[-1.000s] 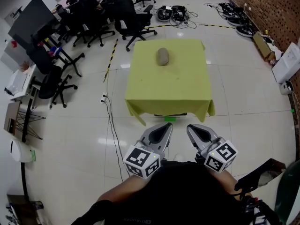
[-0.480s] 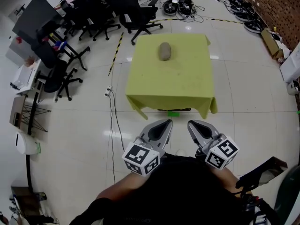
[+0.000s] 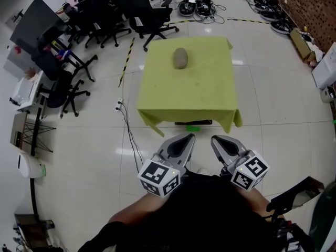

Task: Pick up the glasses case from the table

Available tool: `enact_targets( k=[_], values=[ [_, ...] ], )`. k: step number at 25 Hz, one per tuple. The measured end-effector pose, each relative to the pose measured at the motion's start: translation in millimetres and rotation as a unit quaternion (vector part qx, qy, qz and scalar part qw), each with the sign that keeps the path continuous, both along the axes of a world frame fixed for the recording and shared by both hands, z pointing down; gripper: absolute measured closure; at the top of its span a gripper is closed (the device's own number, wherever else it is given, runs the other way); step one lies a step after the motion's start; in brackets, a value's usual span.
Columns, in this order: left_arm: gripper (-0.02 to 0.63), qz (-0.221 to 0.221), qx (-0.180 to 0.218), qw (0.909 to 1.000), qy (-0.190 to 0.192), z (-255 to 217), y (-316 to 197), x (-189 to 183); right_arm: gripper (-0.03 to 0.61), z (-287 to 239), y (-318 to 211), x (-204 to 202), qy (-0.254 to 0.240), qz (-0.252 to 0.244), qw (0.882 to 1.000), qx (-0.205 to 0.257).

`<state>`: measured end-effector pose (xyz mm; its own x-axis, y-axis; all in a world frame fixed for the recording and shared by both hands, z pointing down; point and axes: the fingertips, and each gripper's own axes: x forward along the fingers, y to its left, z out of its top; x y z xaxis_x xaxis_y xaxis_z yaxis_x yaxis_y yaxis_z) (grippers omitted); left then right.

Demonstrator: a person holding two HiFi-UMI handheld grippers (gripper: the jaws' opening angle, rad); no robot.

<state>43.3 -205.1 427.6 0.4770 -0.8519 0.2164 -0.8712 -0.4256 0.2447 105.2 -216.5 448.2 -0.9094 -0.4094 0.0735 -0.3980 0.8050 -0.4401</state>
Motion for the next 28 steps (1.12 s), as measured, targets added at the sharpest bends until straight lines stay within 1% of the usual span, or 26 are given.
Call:
enact_targets(
  k=[7,13,20,28],
  values=[
    [0.609,0.008,-0.004,0.9999,0.013,7.8,-6.7,3.1,0.577,9.5,-5.8,4.3,0.013,0.010,1.000,-0.010],
    [0.609,-0.007,-0.010,0.9997,0.020,11.3,-20.3,-8.8,0.575,14.3,-20.0,-5.8,0.020,-0.002,1.000,-0.016],
    [0.609,-0.020,-0.014,0.9994,0.023,14.0,-37.1,-31.6,0.575,20.1,-37.7,-29.0,0.025,-0.014,0.999,-0.024],
    [0.609,-0.018,-0.025,0.9991,0.030,14.0,-71.5,-64.4,0.575,20.8,-70.2,-63.8,0.032,-0.012,0.999,-0.036]
  ],
)
